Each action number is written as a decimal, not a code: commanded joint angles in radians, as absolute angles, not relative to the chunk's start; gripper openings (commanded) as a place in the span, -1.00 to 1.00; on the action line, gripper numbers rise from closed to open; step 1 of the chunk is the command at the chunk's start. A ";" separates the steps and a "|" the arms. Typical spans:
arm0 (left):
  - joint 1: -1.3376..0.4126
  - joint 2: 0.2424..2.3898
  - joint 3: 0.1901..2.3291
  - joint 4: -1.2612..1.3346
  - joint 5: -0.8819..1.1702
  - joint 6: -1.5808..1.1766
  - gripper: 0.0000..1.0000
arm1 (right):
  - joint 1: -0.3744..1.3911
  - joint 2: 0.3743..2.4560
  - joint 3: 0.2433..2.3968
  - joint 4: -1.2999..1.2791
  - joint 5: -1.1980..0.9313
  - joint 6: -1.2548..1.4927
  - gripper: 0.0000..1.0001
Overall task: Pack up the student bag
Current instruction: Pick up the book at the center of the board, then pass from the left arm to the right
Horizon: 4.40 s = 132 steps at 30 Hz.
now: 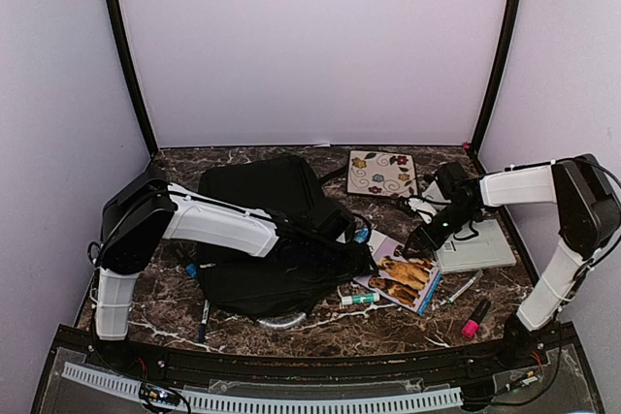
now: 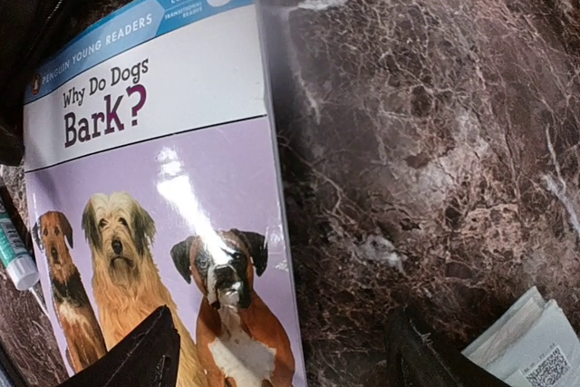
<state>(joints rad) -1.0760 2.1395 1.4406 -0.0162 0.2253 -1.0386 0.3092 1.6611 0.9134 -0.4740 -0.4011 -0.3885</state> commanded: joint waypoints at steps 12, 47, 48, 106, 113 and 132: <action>-1.068 2.179 1.433 -0.201 0.210 -1.164 0.51 | 0.348 1.703 0.932 -0.515 -0.344 -0.372 0.45; -1.017 2.194 1.406 0.631 0.049 -1.178 0.43 | 0.362 1.909 0.965 -0.555 -0.496 -0.359 -0.57; -1.017 2.197 1.418 0.641 0.063 -1.166 0.43 | 0.362 1.913 0.967 -0.556 -0.498 -0.359 -0.56; -0.824 1.247 0.842 0.471 0.367 -0.608 -1.00 | 0.388 1.431 1.233 -0.537 -1.007 -0.193 0.61; -0.821 1.114 0.772 0.472 0.381 -0.574 -1.00 | 0.537 1.585 1.414 -0.536 -1.040 -0.143 1.00; -0.815 1.089 0.755 0.551 0.304 -0.612 -1.00 | 0.674 1.586 1.234 -0.116 -1.199 0.189 0.35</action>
